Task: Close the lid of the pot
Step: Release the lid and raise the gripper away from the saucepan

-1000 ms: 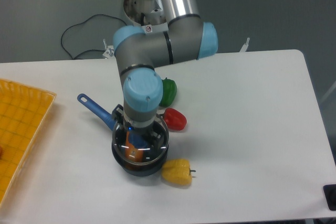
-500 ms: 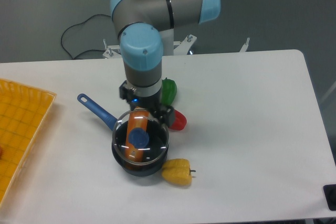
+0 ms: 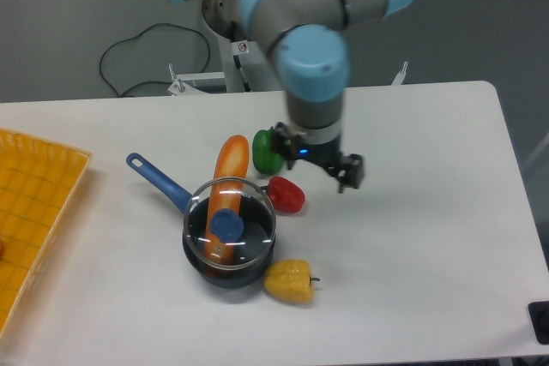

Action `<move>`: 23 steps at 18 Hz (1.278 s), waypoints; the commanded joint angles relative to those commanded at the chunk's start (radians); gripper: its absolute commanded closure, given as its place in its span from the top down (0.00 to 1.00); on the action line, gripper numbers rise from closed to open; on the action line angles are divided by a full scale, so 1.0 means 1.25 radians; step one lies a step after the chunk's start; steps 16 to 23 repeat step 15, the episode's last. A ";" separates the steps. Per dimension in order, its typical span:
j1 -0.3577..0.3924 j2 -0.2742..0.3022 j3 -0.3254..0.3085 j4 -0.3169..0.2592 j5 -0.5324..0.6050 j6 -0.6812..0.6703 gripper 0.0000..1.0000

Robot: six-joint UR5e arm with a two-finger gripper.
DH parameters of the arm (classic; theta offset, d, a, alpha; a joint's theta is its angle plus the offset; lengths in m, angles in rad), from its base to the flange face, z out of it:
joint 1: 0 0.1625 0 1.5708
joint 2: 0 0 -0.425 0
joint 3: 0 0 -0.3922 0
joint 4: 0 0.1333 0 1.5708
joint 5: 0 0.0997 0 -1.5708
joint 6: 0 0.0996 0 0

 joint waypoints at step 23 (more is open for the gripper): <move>0.093 -0.075 -0.001 0.050 0.011 0.305 1.00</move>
